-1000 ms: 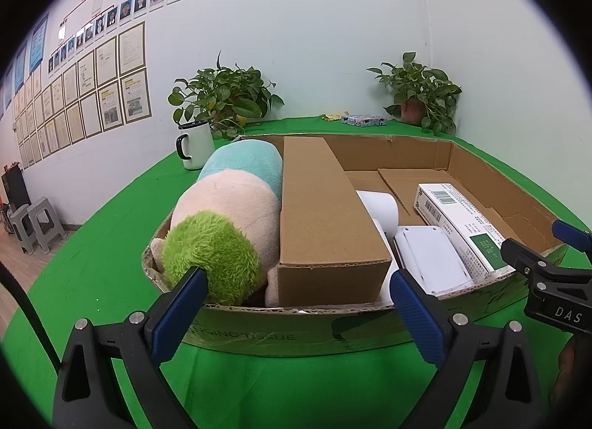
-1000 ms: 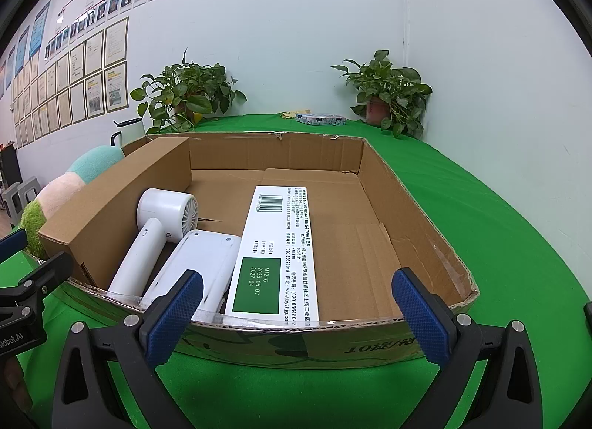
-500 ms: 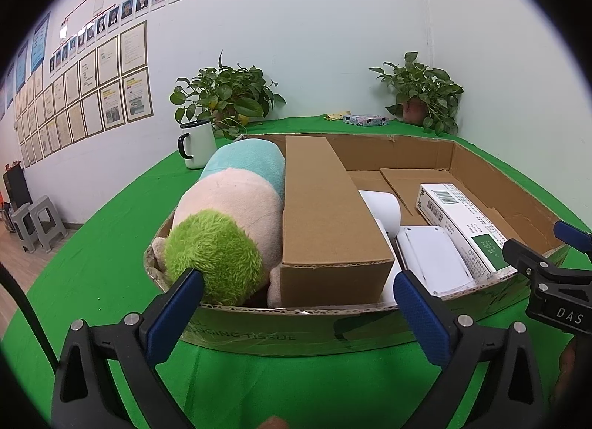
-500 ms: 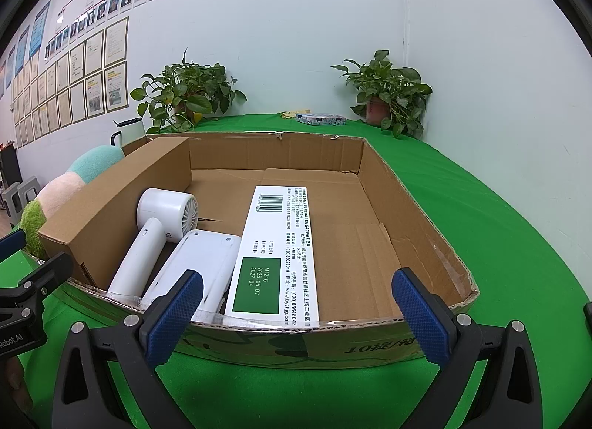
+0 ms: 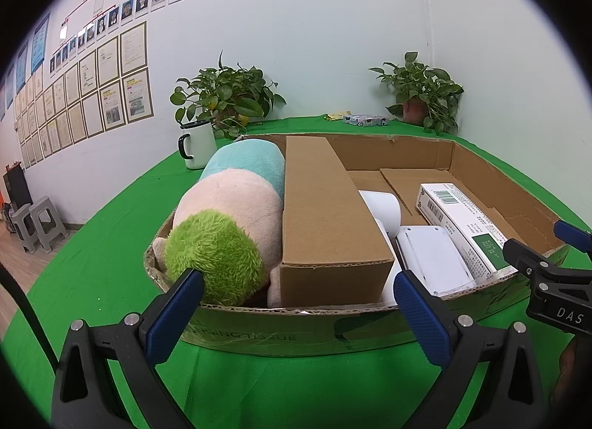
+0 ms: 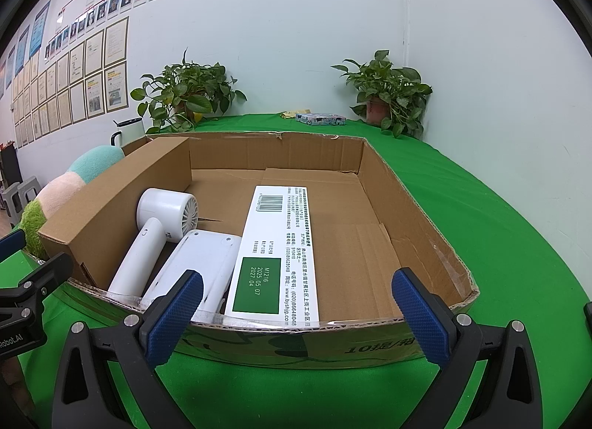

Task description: Organize objects

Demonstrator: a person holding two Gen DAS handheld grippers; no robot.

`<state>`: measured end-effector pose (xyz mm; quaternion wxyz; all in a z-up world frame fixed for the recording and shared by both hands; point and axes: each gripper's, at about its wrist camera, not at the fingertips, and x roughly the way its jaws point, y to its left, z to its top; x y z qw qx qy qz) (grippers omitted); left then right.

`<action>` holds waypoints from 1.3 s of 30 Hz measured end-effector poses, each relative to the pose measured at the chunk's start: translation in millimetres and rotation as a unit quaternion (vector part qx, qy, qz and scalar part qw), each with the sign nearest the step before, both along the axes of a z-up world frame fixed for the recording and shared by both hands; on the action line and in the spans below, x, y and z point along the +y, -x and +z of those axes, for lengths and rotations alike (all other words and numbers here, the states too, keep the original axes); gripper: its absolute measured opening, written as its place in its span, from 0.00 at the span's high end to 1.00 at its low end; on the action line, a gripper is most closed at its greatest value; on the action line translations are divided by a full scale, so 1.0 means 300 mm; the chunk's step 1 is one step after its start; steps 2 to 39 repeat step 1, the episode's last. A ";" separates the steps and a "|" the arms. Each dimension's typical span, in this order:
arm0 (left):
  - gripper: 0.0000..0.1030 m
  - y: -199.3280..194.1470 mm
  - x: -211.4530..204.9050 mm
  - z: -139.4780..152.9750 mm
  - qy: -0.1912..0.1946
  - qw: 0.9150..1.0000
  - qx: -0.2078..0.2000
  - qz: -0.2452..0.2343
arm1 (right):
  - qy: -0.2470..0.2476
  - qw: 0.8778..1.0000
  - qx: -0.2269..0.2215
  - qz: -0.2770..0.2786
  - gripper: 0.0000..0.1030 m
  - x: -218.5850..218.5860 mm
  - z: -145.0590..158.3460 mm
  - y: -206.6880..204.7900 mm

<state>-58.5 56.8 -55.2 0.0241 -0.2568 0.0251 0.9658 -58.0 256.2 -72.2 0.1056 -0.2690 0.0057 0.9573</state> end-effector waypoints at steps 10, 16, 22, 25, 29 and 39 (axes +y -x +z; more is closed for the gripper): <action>0.01 0.000 -0.001 0.000 0.000 1.000 0.000 0.000 | 0.000 1.000 0.000 0.000 0.00 -0.001 -0.001 -0.001; 0.01 0.000 -0.001 0.000 0.000 1.000 0.000 0.000 | 0.000 1.000 0.000 0.000 0.00 -0.001 -0.001 -0.001; 0.01 0.000 -0.001 0.000 0.000 1.000 0.000 0.000 | 0.000 1.000 0.000 0.000 0.00 -0.001 -0.001 -0.001; 0.01 0.000 -0.001 0.000 0.000 1.000 0.000 0.000 | 0.000 1.000 0.000 0.000 0.00 -0.001 -0.001 -0.001; 0.01 0.000 -0.001 0.000 0.000 1.000 0.000 0.000 | 0.000 1.000 0.000 0.000 0.00 -0.001 -0.001 -0.001; 0.01 0.000 -0.001 0.000 0.000 1.000 0.000 0.000 | 0.000 1.000 0.000 0.000 0.00 -0.001 -0.001 -0.001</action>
